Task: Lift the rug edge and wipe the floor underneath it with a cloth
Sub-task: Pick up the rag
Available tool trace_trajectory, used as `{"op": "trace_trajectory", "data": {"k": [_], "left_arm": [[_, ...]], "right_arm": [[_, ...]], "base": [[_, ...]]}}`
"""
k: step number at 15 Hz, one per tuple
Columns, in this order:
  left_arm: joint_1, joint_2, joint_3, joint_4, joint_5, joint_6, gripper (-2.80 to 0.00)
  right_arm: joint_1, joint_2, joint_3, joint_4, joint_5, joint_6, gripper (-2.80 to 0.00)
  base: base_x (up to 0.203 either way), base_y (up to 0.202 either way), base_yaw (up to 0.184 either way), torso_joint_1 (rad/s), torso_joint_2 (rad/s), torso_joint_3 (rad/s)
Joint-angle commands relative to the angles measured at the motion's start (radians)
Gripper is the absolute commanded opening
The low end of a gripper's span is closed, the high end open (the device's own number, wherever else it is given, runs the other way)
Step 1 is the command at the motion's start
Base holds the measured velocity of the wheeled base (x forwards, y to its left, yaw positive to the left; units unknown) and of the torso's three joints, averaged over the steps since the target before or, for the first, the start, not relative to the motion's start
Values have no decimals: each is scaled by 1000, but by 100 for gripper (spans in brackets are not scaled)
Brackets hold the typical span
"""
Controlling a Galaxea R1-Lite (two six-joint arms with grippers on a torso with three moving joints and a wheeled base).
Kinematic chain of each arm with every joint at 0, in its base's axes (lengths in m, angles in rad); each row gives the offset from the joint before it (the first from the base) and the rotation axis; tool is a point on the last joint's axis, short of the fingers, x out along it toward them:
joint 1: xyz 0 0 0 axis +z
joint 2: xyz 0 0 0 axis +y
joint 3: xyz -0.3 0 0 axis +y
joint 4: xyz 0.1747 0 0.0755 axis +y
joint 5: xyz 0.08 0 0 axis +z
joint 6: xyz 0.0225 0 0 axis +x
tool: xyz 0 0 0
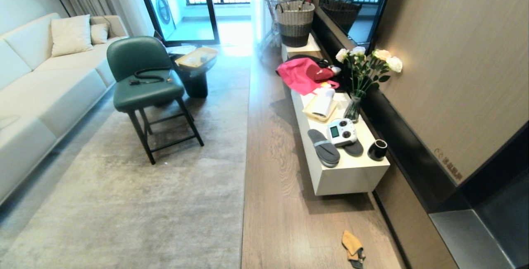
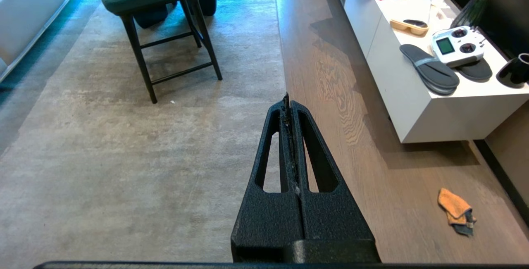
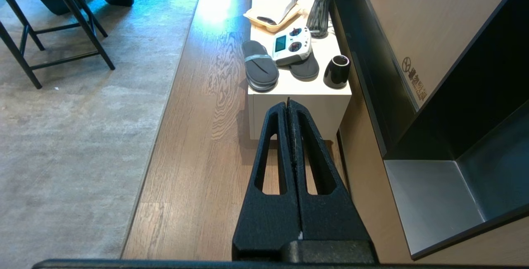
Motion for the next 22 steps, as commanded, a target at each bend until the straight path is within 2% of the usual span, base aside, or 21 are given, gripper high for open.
{"op": "trace_trajectory", "data": {"k": [1, 22], "left_arm": [[0, 0, 0, 0, 0, 0, -280], [0, 0, 0, 0, 0, -1, -280]], "right_arm": [[0, 1, 0, 0, 0, -1, -280], [0, 1, 0, 0, 0, -1, -280]], "base": [[0, 0, 0, 0, 0, 0], [0, 0, 0, 0, 0, 0]]}}
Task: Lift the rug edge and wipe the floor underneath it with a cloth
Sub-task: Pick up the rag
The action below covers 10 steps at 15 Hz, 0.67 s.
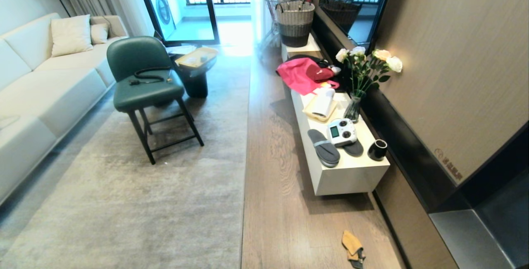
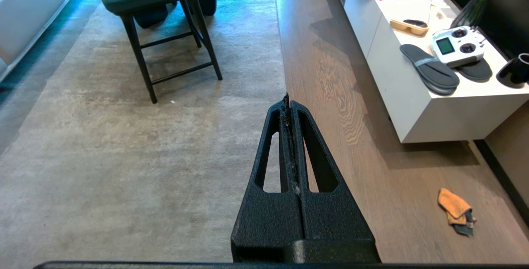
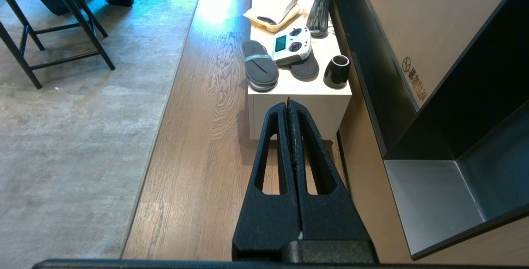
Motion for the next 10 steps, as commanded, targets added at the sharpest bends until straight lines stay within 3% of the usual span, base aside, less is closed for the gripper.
{"op": "trace_trajectory", "data": {"k": [1, 10], "left_arm": [[0, 0, 0, 0, 0, -1, -280], [0, 0, 0, 0, 0, -1, -280]], "right_arm": [[0, 1, 0, 0, 0, -1, -280], [0, 1, 0, 0, 0, -1, -280]], "base": [[0, 0, 0, 0, 0, 0], [0, 0, 0, 0, 0, 0]]}}
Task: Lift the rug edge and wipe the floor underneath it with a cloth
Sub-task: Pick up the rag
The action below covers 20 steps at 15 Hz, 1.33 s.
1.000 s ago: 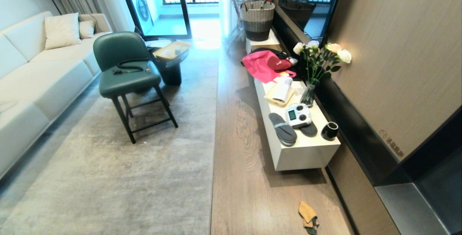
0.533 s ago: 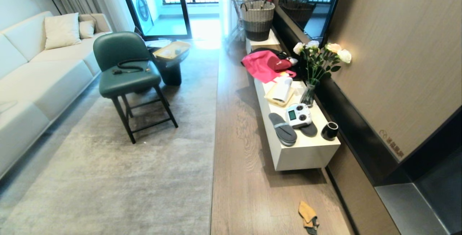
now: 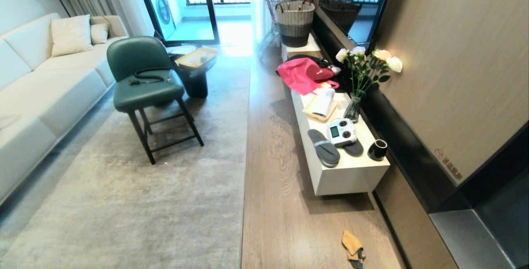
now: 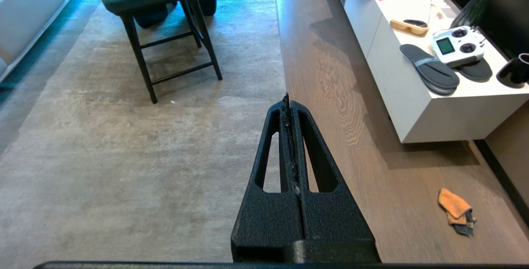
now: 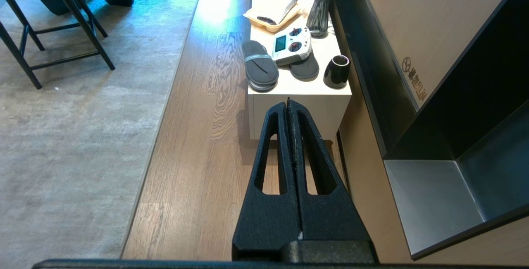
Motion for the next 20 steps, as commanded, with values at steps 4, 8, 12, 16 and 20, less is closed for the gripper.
{"op": "trace_trajectory", "data": {"k": [4, 8, 12, 16, 20], "left_arm": [[0, 0, 0, 0, 0, 0, -280], [0, 0, 0, 0, 0, -1, -280], [0, 0, 0, 0, 0, -1, -280], [0, 0, 0, 0, 0, 1, -280], [0, 0, 0, 0, 0, 1, -280]], "right_arm": [[0, 1, 0, 0, 1, -1, -280], [0, 1, 0, 0, 1, -1, -280], [0, 1, 0, 0, 1, -1, -280], [0, 1, 0, 0, 1, -1, -280], [0, 1, 0, 0, 1, -1, -280]], "base": [[0, 0, 0, 0, 0, 0], [0, 0, 0, 0, 0, 0], [0, 0, 0, 0, 0, 0], [0, 0, 0, 0, 0, 0], [0, 0, 0, 0, 0, 0]]}}
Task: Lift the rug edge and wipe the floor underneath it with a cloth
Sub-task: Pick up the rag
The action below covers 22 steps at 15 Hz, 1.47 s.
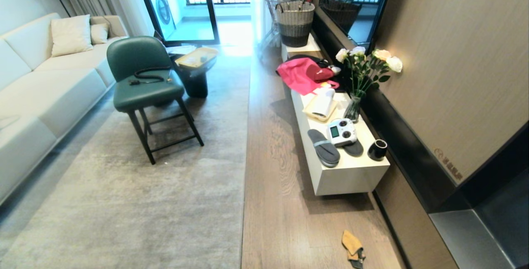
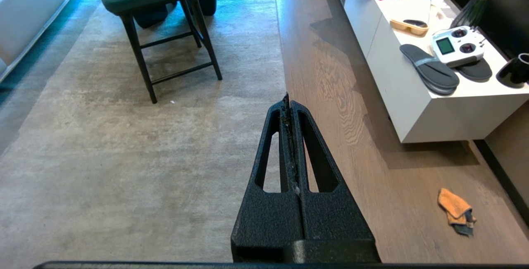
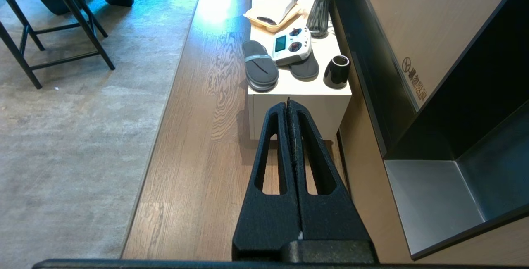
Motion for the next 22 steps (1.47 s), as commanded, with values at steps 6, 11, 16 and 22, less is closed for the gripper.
{"op": "trace_trajectory", "data": {"k": [6, 11, 16, 22], "left_arm": [[0, 0, 0, 0, 1, 0, -280], [0, 0, 0, 0, 1, 0, -280], [0, 0, 0, 0, 1, 0, -280], [0, 0, 0, 0, 1, 0, -280]], "right_arm": [[0, 1, 0, 0, -1, 8, -280], [0, 1, 0, 0, -1, 11, -280], [0, 1, 0, 0, -1, 13, -280], [0, 1, 0, 0, -2, 11, -280]], "base": [[0, 0, 0, -7, 5, 7], [0, 0, 0, -125, 301, 165], [0, 0, 0, -134, 319, 187], [0, 0, 0, -133, 339, 205]]}}
